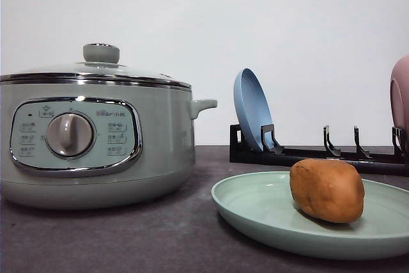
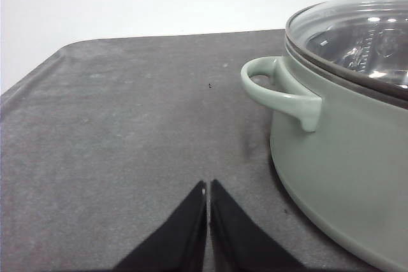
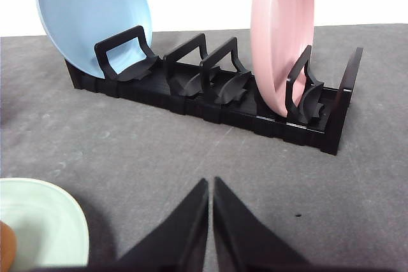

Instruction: Transfer potato from steamer to green plate

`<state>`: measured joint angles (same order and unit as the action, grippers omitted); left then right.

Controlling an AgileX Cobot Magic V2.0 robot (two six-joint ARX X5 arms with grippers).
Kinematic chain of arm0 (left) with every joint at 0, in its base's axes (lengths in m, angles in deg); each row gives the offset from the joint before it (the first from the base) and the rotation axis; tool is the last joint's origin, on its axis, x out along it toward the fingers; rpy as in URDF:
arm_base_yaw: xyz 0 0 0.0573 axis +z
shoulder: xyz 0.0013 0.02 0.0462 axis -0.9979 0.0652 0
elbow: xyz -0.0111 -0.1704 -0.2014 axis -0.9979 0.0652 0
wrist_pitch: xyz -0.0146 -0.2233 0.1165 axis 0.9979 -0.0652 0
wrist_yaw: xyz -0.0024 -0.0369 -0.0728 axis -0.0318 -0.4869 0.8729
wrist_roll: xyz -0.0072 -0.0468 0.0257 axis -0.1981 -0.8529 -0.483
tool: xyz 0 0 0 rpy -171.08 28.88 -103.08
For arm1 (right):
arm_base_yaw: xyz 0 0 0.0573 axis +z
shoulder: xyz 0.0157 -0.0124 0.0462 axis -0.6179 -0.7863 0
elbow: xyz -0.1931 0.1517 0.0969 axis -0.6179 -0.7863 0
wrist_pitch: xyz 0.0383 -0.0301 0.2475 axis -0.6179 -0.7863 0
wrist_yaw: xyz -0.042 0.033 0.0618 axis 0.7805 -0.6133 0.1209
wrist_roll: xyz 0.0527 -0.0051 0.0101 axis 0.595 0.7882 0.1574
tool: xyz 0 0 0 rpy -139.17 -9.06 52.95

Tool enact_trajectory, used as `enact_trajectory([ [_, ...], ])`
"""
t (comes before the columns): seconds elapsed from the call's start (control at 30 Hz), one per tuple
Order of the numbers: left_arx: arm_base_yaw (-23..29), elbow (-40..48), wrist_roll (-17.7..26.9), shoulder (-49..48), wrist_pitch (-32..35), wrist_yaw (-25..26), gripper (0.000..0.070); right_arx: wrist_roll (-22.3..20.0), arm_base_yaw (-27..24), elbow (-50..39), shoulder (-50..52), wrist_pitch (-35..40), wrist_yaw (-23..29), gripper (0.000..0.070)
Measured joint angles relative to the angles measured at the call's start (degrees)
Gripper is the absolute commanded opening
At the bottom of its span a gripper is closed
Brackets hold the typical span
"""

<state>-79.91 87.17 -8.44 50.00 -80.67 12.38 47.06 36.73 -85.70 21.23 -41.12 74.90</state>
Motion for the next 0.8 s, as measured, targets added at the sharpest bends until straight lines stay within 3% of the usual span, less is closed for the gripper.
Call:
enact_trajectory([
  [0.8, 0.00, 0.00, 0.00, 0.00, -0.01, 0.00, 0.0000, 0.00, 0.00, 0.00, 0.00, 0.00, 0.00, 0.0000],
])
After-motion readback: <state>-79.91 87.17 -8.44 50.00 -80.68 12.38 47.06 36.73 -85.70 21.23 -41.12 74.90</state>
